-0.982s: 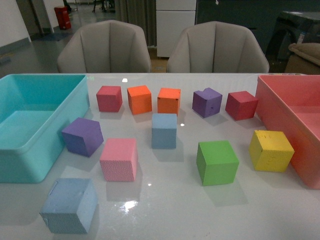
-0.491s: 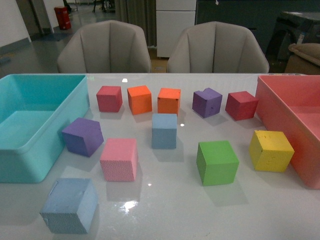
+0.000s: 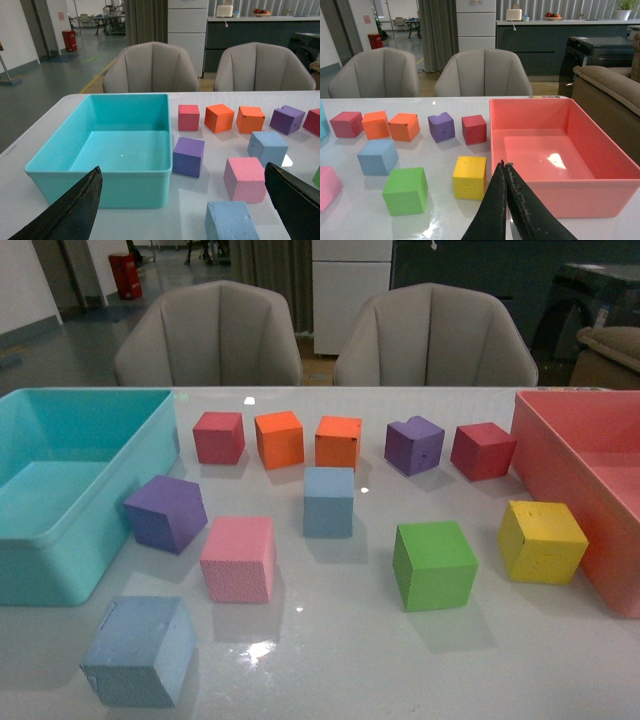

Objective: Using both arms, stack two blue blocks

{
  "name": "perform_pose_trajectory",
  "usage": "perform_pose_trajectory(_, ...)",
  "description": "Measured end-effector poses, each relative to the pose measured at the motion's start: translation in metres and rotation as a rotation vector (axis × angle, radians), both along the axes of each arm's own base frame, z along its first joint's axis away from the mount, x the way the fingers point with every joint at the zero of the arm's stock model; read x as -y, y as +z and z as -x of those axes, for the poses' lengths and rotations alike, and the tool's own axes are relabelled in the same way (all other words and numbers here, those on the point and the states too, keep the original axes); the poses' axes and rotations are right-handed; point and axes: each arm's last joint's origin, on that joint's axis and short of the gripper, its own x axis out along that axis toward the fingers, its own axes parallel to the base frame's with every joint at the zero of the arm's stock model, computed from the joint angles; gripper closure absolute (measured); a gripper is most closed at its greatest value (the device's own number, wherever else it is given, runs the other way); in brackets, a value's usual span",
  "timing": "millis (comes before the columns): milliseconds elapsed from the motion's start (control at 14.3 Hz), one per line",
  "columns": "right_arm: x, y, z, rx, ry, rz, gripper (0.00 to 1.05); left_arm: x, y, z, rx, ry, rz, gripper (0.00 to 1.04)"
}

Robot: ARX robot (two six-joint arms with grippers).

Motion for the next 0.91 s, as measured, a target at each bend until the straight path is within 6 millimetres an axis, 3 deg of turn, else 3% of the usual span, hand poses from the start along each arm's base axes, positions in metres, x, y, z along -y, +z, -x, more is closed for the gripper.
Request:
perform_pose_trajectory(351, -0.0001, -0.0031, 0.0106, -0.008, 0.003, 0.001, 1.01, 0.0, 0.0, 0.0, 0.0, 0.0, 0.0, 0.07)
perform_pose_trajectory(841, -0.0001, -0.0033, 0.0106, -0.01, 0.003, 0.0, 0.12, 0.0, 0.0, 0.0, 0.0, 0.0, 0.0, 0.07)
perform_pose_trajectory(911, -0.0001, -0.0033, 0.0106, -0.01, 0.003, 0.0, 0.05, 0.0011, -0.0023, 0.0008, -0.104, 0.06, 0.016, 0.07)
